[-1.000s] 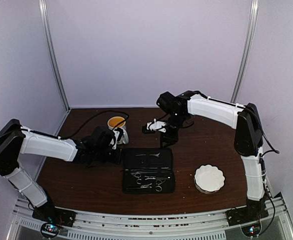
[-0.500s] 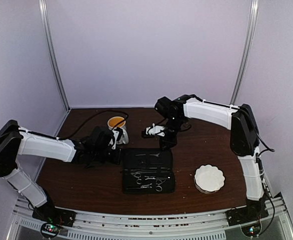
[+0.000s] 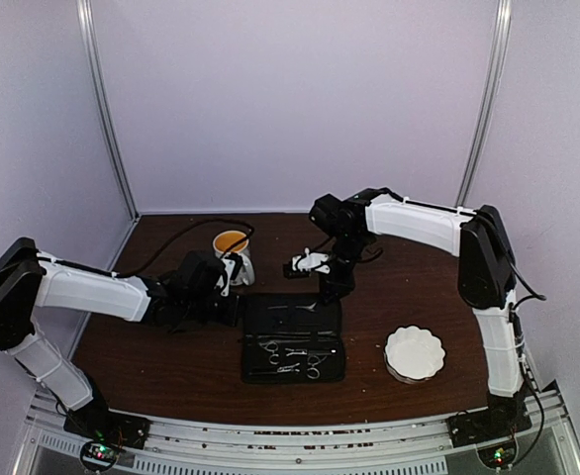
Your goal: Sort the hair-cutting tools
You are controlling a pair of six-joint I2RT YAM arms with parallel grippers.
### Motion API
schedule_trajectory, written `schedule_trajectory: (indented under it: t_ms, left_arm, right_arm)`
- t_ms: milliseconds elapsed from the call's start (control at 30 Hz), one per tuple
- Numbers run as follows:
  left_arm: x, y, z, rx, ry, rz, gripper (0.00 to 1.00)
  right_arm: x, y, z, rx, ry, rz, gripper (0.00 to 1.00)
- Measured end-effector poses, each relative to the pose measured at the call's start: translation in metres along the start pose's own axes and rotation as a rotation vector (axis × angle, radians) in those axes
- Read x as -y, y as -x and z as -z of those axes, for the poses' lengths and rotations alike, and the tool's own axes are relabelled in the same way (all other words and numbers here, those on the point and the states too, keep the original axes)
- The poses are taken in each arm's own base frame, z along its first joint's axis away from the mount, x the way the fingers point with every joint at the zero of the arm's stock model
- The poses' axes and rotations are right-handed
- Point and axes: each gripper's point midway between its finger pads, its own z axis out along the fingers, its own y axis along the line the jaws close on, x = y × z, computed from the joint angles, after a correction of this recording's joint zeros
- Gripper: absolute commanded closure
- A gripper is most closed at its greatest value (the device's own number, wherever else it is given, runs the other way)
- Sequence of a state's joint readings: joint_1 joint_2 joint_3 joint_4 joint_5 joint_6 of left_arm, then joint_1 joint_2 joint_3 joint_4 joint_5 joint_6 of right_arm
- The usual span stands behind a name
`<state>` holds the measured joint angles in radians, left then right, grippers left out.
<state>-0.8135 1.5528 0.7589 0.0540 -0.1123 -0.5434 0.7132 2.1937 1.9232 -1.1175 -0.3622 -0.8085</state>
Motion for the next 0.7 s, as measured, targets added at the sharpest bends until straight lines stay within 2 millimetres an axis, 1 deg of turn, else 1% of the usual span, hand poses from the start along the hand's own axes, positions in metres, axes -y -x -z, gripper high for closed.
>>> schedule_trajectory:
  t_ms: [67,133,300,333,367,467,567,667,700]
  left_arm:
    - [0.000,0.000,0.000,0.001,0.000,0.001,1.00]
    - [-0.001,-0.001,0.001,0.002,0.001,0.001,1.00]
    - [-0.003,-0.004,0.002,0.000,0.007,0.000,1.00]
    - [-0.003,-0.004,0.002,0.000,0.009,0.000,1.00]
    - [-0.004,-0.004,0.002,0.000,0.012,0.001,1.00]
    - [-0.007,-0.003,0.005,0.007,0.026,0.004,0.86]
    - [-0.014,0.004,0.012,0.026,0.073,-0.002,0.72]
    - [-0.021,0.017,0.028,0.065,0.117,-0.013,0.66]
    - [-0.023,0.023,0.036,0.086,0.130,-0.017,0.64]
  right_arm:
    - [0.000,0.000,0.000,-0.001,0.000,0.005,0.67]
    - [0.001,-0.001,-0.001,-0.003,-0.003,0.002,0.72]
    - [0.008,0.001,-0.001,0.003,-0.036,-0.023,0.92]
    - [0.009,0.002,-0.002,0.004,-0.042,-0.032,0.97]
    - [0.010,0.002,-0.002,0.005,-0.048,-0.045,1.00]
    - [0.015,0.004,0.000,0.019,-0.076,-0.061,1.00]
    - [0.016,0.007,0.007,0.041,-0.116,-0.074,1.00]
    - [0.015,0.010,0.021,0.080,-0.169,-0.074,1.00]
    - [0.015,0.010,0.027,0.098,-0.188,-0.076,1.00]
